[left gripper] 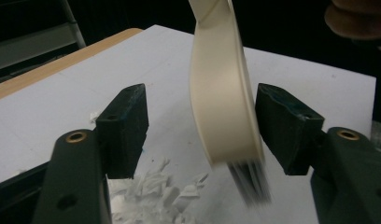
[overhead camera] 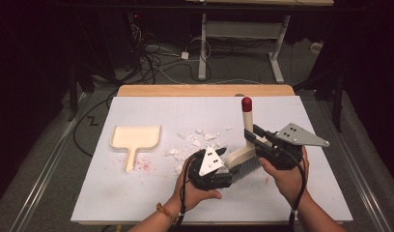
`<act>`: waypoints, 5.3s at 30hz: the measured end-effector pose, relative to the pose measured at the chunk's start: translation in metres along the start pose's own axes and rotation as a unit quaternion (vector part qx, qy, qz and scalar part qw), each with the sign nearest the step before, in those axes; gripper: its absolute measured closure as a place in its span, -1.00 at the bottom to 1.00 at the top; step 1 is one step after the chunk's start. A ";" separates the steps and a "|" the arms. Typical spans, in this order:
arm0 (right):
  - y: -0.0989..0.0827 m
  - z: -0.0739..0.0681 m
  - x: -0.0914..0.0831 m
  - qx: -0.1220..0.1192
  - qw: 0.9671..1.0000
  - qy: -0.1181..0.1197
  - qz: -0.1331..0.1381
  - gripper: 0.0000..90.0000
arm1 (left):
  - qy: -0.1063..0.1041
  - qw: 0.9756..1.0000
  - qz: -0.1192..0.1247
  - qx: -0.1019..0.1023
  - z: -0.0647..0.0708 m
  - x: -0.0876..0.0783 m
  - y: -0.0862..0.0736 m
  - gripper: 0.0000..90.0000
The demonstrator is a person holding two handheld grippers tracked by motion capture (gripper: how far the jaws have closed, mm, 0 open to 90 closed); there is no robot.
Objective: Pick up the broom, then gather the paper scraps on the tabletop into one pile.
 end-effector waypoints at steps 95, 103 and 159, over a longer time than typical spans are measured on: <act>-0.037 0.066 0.030 -0.134 0.981 0.015 -0.139 0.51 | 0.144 0.982 -0.121 0.037 -0.064 -0.158 -0.135 -0.61; -0.041 0.080 0.073 -0.153 0.973 -0.035 -0.169 0.51 | 0.145 0.982 -0.114 0.034 -0.065 -0.158 -0.133 -0.61; -0.024 -0.013 0.163 -0.253 0.954 0.075 -0.141 0.50 | 0.123 0.985 -0.121 0.012 -0.061 -0.159 -0.137 -0.61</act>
Point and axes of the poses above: each handheld gripper's, and its own axes: x roughly forward along the jaws, y roughly out of its top, z roughly to its right, the point moved 4 cm from there along x, roughly forward along the jaws, and after that the axes turned 4 degrees about -y, right-handed, at the moved point
